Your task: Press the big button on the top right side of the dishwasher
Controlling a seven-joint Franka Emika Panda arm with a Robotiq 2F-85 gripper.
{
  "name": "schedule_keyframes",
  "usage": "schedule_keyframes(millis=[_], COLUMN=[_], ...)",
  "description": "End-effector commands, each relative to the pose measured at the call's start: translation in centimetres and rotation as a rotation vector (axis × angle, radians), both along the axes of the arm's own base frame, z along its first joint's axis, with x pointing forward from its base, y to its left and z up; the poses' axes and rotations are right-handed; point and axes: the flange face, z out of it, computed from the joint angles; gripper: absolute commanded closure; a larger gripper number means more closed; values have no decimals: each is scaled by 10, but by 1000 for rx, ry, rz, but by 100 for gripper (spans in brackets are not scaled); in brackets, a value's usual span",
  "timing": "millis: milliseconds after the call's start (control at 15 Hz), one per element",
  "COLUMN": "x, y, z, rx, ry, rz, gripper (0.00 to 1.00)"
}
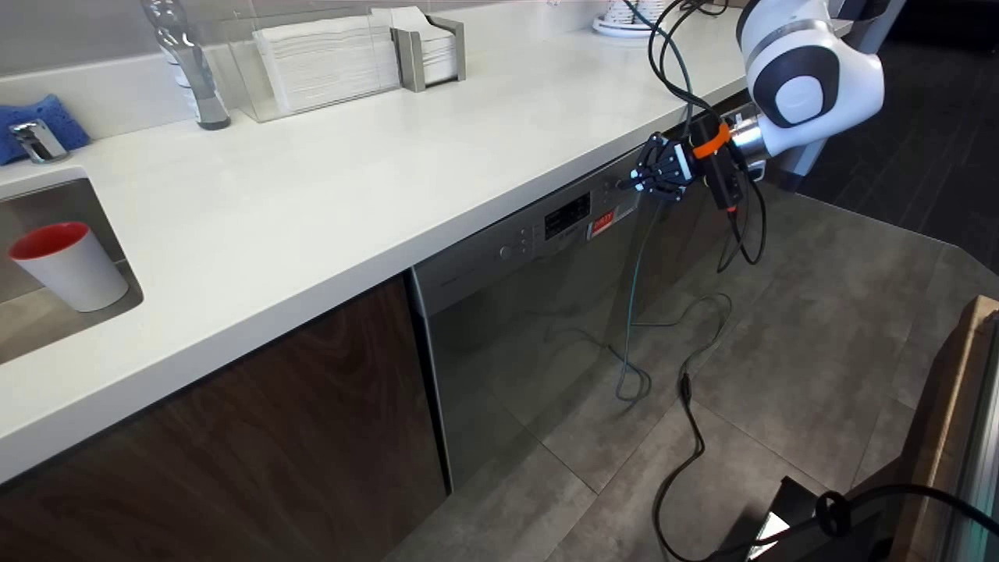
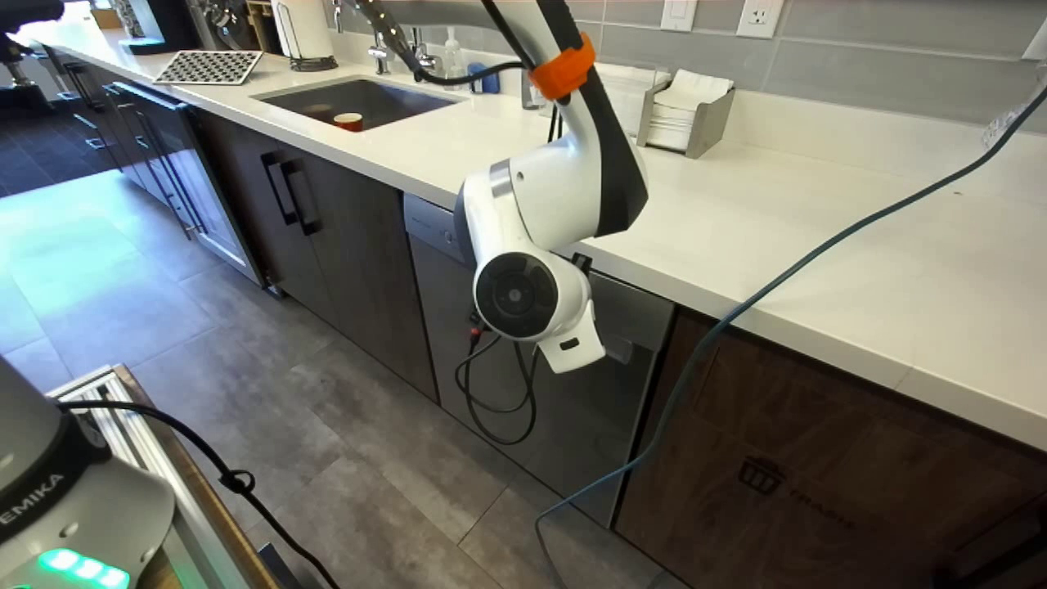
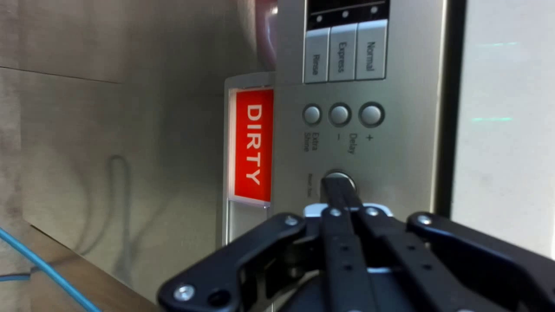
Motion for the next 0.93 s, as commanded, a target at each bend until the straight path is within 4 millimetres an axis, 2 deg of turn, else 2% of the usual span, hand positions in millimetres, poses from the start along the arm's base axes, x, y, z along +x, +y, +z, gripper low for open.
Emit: schedule_keyframes(millis=[0, 467, 533, 600, 867], x=[0, -11, -12, -13, -20], y=[-10, -25, -25, -25, -25], z=[14, 28, 29, 29, 34], rx=[-36, -75, -72, -72, -100], ry=[-24, 6, 14, 18, 59], rz=[-6, -30, -30, -26, 1], gripper=[100, 100, 74, 73, 47])
